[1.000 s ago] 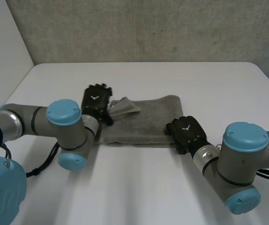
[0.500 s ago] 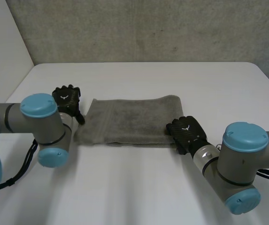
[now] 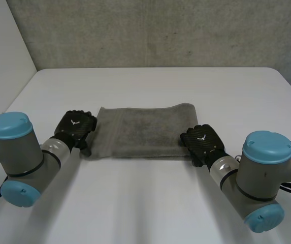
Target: Fold the towel.
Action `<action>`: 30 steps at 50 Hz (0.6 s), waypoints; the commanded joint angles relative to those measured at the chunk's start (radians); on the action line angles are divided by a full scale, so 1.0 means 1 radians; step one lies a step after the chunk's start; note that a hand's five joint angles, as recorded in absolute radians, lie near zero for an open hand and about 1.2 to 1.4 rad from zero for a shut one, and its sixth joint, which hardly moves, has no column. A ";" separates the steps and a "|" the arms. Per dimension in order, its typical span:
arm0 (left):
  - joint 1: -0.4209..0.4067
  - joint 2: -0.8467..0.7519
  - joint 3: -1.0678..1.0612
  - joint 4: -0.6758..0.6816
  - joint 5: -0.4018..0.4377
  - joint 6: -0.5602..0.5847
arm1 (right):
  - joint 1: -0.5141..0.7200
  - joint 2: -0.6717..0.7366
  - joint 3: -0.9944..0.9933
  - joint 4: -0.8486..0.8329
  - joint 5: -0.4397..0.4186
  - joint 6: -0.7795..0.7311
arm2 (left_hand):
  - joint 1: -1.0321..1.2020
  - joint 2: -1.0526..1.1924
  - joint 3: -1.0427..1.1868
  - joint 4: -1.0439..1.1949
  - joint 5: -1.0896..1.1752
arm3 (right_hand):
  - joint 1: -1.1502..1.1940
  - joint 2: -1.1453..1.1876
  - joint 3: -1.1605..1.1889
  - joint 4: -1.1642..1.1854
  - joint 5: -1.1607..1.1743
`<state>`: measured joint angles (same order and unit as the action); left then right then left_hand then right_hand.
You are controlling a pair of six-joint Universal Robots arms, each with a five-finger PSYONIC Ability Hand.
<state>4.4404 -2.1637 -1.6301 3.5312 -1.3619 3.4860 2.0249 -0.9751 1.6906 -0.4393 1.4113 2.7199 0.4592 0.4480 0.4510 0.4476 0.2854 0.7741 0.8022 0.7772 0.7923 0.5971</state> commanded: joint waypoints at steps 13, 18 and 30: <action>-0.018 -0.021 -0.002 -0.067 -0.025 0.004 | -0.005 0.001 0.000 0.001 0.002 -0.002 | 0.051 0.062 0.059 0.062 0.050 | -0.011 -0.039 -0.014 -0.029 -0.008; -0.019 -0.005 -0.017 -0.098 -0.022 -0.001 | -0.008 0.001 0.000 0.001 0.000 -0.002 | 0.036 0.047 0.044 0.048 0.035 | -0.017 -0.045 -0.020 -0.035 -0.014; -0.019 -0.001 -0.037 -0.098 -0.019 0.004 | -0.008 0.001 0.000 0.007 0.000 -0.003 | 0.013 0.024 0.021 0.024 0.012 | -0.023 -0.051 -0.026 -0.041 -0.020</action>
<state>4.4205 -2.1587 -1.6664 3.4306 -1.3805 3.4870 2.0171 -0.9741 1.6915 -0.4377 1.4112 2.7168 0.4835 0.4951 0.4987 0.4965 0.3264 0.7595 0.7883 0.7681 0.7824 0.5825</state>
